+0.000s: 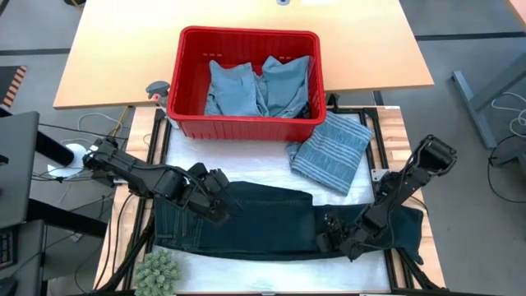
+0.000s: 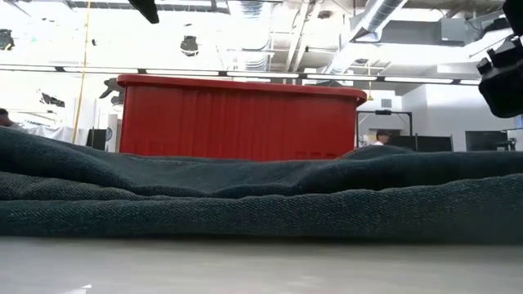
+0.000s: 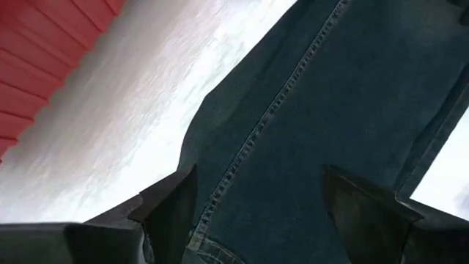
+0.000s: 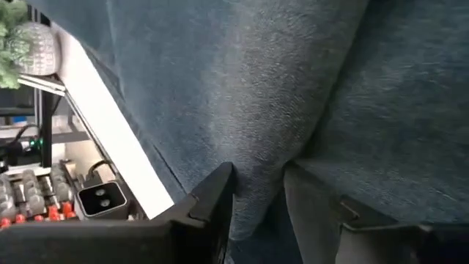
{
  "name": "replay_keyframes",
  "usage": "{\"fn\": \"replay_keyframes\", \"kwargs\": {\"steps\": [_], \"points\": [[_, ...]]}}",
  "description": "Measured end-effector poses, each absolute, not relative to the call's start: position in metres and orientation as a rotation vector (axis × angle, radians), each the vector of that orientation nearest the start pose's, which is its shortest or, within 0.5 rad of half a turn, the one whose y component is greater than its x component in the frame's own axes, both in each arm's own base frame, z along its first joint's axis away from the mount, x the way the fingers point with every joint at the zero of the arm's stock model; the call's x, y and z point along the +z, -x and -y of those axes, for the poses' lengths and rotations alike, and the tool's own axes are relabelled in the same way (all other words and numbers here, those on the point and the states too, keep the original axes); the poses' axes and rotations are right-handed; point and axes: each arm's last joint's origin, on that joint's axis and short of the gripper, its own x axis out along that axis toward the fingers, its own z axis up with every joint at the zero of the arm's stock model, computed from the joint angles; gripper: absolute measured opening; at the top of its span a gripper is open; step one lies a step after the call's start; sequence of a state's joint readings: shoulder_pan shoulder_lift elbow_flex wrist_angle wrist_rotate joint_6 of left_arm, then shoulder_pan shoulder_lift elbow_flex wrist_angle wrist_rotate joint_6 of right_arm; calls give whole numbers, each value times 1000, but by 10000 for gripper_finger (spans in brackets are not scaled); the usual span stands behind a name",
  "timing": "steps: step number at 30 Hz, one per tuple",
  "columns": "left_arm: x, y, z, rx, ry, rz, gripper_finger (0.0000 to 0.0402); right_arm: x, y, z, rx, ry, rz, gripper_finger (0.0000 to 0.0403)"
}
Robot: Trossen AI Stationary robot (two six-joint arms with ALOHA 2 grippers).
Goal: Fold Laundry from Bin
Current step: Fold the black pants
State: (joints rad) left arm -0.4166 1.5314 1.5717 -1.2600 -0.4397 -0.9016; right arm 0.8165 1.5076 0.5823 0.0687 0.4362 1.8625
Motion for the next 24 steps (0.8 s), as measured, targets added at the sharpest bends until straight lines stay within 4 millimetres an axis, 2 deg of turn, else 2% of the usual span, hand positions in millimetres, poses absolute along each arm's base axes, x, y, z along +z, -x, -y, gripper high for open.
{"fn": "replay_keyframes", "kwargs": {"steps": [3,7,8,13,19,24], "points": [[349,-265,104,497,304,-980,275,136,-190,-182,-345,-1247,-745,128],[349,-266,103,501,298,-971,275,144,-194,-186,-294,-1202,-743,36],[350,-267,103,498,297,-966,275,148,-196,-188,-281,-1187,-742,24],[351,-271,101,479,285,-939,275,166,-210,-192,-266,-1180,-751,23],[351,-272,100,472,264,-940,275,207,-230,-200,-231,-1142,-721,23],[351,-272,100,469,259,-942,275,232,-233,-207,-257,-1087,-753,23]]}}
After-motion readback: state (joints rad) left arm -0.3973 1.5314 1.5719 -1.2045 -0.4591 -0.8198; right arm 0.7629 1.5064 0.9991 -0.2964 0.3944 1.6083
